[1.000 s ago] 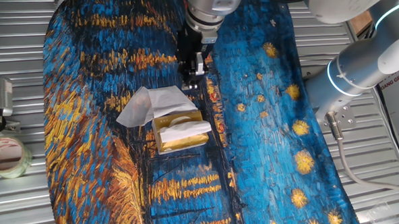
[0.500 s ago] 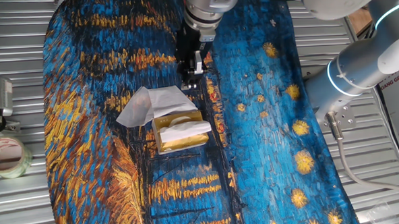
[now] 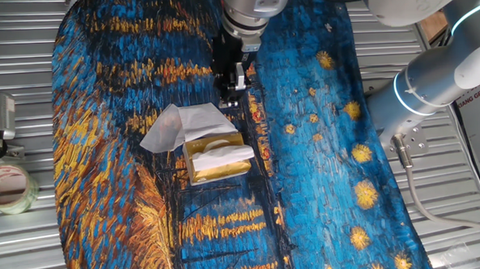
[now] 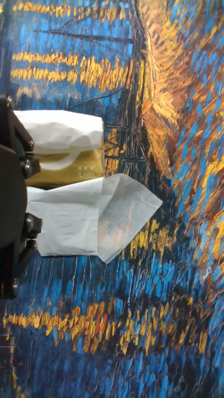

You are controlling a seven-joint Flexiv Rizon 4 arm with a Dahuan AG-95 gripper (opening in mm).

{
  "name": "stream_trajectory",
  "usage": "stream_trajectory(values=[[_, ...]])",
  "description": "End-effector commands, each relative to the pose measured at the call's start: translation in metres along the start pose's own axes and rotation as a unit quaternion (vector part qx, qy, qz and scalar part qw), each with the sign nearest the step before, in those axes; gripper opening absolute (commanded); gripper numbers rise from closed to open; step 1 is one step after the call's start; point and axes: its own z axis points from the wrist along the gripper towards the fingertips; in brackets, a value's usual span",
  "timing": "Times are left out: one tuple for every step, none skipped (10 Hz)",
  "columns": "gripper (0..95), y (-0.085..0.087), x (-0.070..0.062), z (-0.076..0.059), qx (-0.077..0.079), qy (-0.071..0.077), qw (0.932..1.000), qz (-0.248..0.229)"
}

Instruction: Pull out a napkin

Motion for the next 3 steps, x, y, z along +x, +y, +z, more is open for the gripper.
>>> stream_trajectory(values=[[38.0, 0.0006, -0.0005, -0.0004, 0.000, 0.003, 1.0000, 0.000], [38.0, 0.0006, -0.0005, -0.0004, 0.000, 0.003, 1.0000, -0.001], [38.0, 0.0006, -0.0004, -0.0005, -0.001, 0.003, 1.0000, -0.001]])
